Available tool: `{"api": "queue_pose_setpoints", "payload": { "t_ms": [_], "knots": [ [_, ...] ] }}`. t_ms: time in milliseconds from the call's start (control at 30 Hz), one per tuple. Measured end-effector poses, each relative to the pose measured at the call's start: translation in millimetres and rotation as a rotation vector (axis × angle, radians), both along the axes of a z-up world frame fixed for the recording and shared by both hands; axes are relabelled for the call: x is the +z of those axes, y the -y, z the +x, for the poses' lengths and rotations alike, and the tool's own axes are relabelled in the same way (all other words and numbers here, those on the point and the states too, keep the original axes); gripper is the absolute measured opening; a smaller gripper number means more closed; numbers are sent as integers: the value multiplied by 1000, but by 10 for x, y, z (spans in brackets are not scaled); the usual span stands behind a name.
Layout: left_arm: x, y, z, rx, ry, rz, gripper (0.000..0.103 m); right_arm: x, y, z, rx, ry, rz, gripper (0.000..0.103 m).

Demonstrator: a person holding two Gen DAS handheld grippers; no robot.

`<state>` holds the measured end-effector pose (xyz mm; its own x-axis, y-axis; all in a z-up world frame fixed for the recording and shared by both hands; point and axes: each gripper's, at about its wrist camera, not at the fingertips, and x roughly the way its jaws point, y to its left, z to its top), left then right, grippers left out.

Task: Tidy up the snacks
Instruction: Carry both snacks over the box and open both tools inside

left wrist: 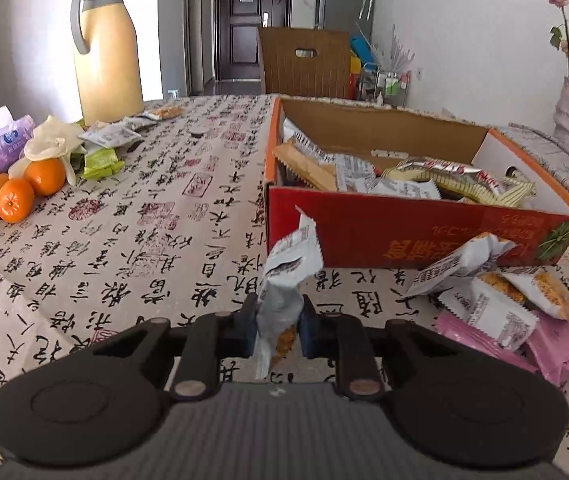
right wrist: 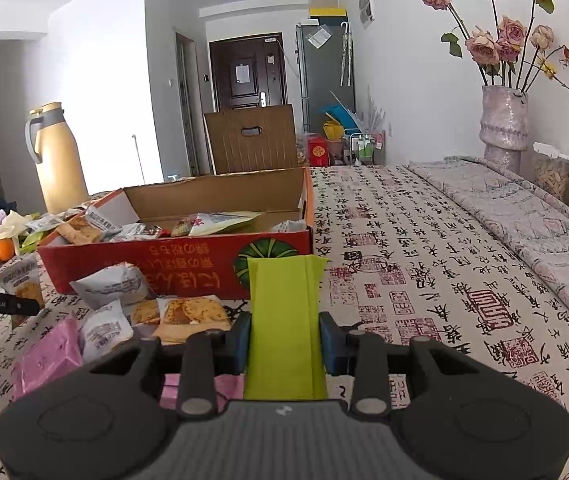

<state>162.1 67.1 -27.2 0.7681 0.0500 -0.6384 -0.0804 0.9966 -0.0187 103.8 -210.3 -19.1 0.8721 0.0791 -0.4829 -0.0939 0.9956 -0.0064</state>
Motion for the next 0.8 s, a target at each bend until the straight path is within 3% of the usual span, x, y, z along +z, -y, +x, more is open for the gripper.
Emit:
{"api": "queue_pose_setpoints", "payload": {
  "t_ms": [367,800],
  "knots": [
    [342,129,-280,-36,126,-8,20,108,-71,-80,21,38,9,34],
    [729,408,-104,-107,239,-17,20,482,-232,214,51,151,24,34]
  ]
}}
